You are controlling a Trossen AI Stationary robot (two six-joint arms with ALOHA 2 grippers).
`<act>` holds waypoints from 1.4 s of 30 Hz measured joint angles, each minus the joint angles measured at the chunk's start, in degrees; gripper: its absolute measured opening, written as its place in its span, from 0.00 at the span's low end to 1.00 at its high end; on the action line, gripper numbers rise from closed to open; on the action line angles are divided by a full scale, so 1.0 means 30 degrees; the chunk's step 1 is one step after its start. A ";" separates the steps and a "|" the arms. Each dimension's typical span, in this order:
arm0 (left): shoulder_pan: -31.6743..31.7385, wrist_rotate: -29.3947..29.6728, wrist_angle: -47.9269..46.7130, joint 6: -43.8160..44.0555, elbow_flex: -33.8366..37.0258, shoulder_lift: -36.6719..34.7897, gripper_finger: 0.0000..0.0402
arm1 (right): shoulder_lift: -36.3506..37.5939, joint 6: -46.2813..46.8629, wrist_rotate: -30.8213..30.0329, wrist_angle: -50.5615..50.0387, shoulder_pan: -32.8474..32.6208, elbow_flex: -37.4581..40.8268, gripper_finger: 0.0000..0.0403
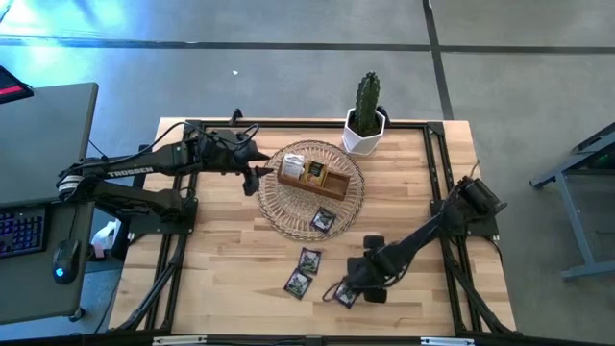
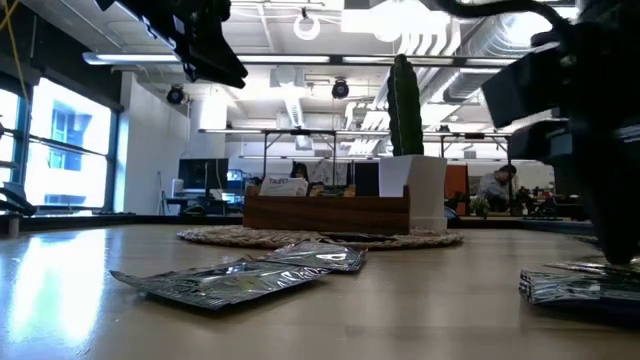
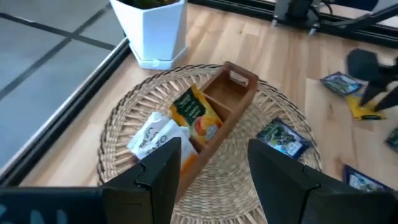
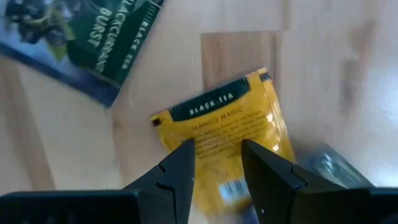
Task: Pick & Place Tea
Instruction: Put the yellow tea pack into the middle section of the wooden organizer
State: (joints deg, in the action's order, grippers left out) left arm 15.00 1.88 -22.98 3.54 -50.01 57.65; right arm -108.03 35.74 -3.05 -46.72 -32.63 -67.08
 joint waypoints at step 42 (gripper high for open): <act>-0.9683 0.0259 1.3050 -0.3353 -0.0007 1.3803 0.46 | 0.0033 -0.4733 -0.2785 0.4857 0.3196 0.0959 0.32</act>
State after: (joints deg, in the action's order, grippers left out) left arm -14.04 2.66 16.17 -6.52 -50.03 99.06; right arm -107.93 21.54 -11.41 -32.15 -23.04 -64.20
